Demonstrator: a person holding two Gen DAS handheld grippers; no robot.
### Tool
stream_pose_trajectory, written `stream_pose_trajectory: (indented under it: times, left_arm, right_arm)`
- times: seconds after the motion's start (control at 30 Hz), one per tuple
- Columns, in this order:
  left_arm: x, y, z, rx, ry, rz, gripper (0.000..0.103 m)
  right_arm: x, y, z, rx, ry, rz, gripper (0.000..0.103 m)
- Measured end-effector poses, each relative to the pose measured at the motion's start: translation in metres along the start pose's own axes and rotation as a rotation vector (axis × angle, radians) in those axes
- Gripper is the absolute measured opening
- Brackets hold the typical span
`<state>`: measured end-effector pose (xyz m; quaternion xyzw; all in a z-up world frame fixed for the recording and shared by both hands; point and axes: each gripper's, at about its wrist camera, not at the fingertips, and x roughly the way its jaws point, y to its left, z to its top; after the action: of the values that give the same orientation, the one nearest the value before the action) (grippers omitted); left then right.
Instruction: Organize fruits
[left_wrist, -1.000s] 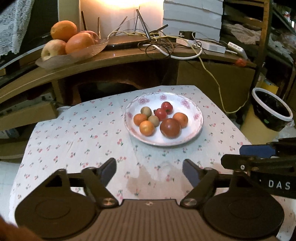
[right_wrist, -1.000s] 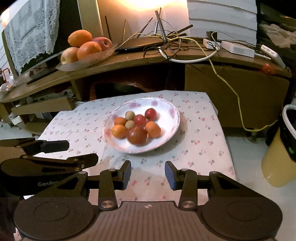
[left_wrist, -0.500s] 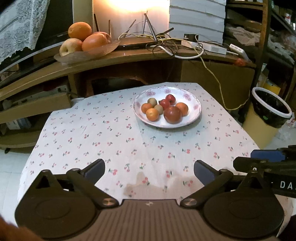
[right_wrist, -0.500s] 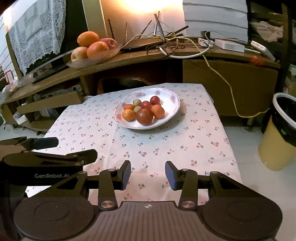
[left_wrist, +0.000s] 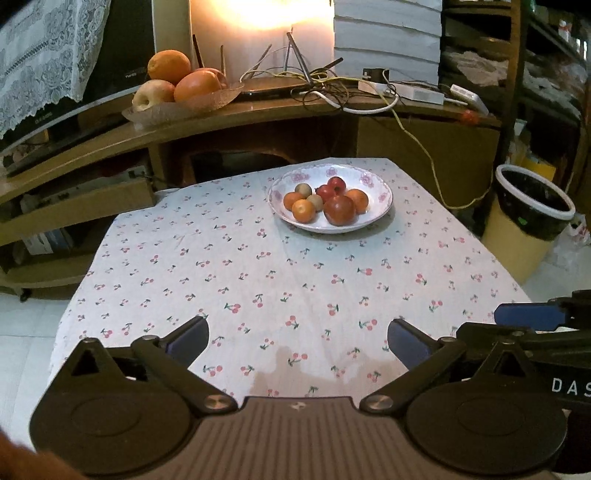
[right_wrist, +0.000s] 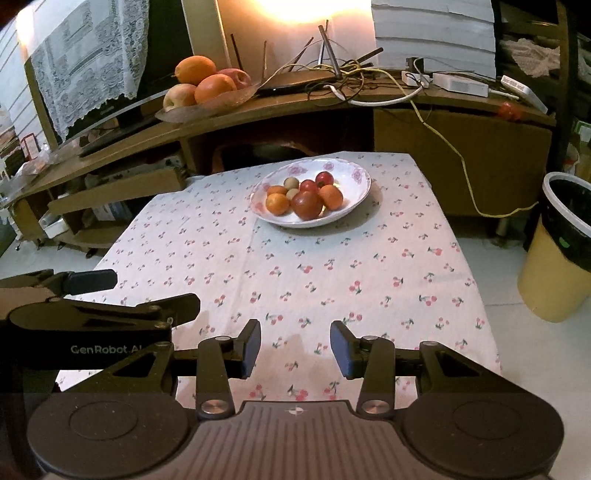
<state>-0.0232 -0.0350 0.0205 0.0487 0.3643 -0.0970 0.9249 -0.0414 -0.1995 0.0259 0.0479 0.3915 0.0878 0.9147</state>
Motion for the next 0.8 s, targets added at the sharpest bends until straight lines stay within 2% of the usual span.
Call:
stream_pose_trajectory:
  times: [0.8]
  left_arm:
    - [-0.023, -0.001, -0.020, 0.024, -0.019, 0.060, 0.103]
  right_arm:
    - [-0.013, 0.016, -0.023, -0.031, 0.002, 0.010, 0.043]
